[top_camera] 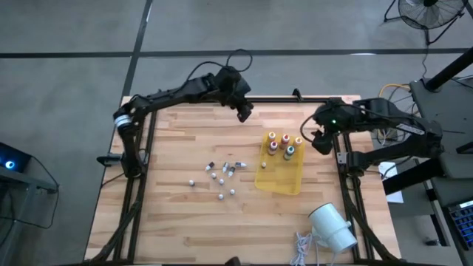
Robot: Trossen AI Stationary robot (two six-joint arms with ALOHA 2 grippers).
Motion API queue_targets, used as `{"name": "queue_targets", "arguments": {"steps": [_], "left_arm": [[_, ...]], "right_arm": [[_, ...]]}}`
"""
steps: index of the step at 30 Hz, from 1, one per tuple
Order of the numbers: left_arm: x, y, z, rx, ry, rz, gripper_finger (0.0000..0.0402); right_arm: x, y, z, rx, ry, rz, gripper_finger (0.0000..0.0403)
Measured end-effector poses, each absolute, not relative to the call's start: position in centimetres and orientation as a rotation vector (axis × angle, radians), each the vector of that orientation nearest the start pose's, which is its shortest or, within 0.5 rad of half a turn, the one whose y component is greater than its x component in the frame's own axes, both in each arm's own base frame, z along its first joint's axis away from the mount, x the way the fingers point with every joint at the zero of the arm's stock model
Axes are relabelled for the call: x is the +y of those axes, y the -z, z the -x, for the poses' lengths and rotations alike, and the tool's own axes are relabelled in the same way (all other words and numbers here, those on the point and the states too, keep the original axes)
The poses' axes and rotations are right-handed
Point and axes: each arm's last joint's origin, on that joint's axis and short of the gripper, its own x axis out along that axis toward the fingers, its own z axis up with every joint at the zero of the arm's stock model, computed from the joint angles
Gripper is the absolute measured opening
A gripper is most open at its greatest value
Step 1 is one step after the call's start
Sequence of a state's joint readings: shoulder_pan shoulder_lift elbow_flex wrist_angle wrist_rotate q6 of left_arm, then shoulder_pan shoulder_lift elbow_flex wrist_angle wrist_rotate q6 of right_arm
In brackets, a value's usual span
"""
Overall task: Pick & Place food coloring
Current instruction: Put the small orange food coloring bottle into the yellow bin
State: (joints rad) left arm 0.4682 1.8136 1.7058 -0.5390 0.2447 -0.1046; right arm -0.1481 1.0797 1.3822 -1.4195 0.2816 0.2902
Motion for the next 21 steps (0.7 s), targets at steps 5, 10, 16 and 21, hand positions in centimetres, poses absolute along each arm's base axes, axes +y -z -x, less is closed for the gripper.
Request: {"name": "queue_targets", "arguments": {"steps": [5, 10, 16, 21], "left_arm": [[16.2, -33.5, -34.5, 0.527, -0.252, 0.328, 0.0], [14.3, -32.7, -31.4, 0.407, -0.252, 0.357, 0.0], [12.5, -31.3, -27.6, 0.254, -0.268, 0.422, 0.0], [11.6, -31.2, -25.3, 0.16, -0.336, 0.446, 0.0]], "right_arm": [[-4.1, -39.2, -16.0, 1.109, 0.476, -0.162, 0.0221], [-5.3, -40.8, -16.4, 1.115, 0.423, -0.126, 0.0221], [-7.2, -40.8, -16.5, 1.162, 0.479, -0.189, 0.0221], [-9.0, -39.7, -16.6, 1.219, 0.622, -0.357, 0.0221]]}}
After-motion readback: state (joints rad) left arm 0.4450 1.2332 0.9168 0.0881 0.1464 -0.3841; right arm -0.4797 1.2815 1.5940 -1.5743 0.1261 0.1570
